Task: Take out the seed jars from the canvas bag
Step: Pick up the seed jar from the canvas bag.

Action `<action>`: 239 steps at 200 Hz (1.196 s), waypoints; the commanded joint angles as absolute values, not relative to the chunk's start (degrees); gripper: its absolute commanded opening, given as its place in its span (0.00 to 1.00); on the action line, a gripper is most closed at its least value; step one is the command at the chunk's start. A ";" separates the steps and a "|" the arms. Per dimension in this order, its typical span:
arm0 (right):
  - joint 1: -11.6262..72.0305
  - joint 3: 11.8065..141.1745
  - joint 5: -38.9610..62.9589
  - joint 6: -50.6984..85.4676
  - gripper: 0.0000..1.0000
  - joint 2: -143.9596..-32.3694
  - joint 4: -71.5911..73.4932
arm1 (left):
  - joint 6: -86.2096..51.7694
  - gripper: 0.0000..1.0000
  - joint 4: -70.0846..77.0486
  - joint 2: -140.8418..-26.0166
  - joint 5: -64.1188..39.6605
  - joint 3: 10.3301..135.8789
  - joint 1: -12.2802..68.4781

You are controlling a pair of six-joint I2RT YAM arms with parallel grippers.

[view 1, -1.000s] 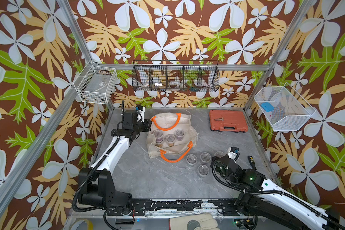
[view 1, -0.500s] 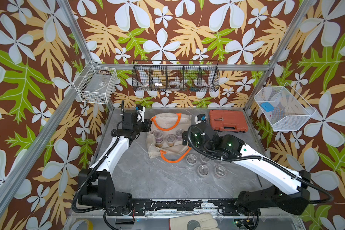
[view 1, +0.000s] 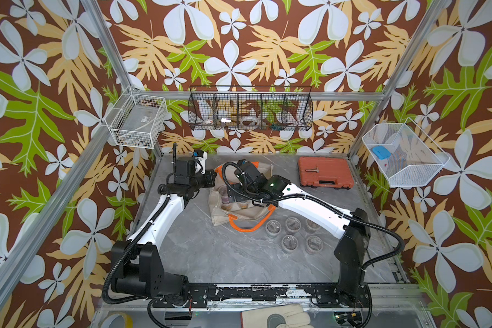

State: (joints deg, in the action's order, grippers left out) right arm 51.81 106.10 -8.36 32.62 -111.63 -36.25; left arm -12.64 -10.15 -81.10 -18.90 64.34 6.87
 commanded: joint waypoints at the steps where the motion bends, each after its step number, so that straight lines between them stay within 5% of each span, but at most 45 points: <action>1: 51.68 108.23 -6.86 31.91 0.98 -114.36 -34.41 | -11.63 0.00 -9.61 -81.34 -18.57 65.35 6.93; 239: 51.59 119.88 -12.00 33.38 0.96 -131.49 -30.24 | -11.87 0.00 -9.51 -81.83 -18.67 65.24 6.88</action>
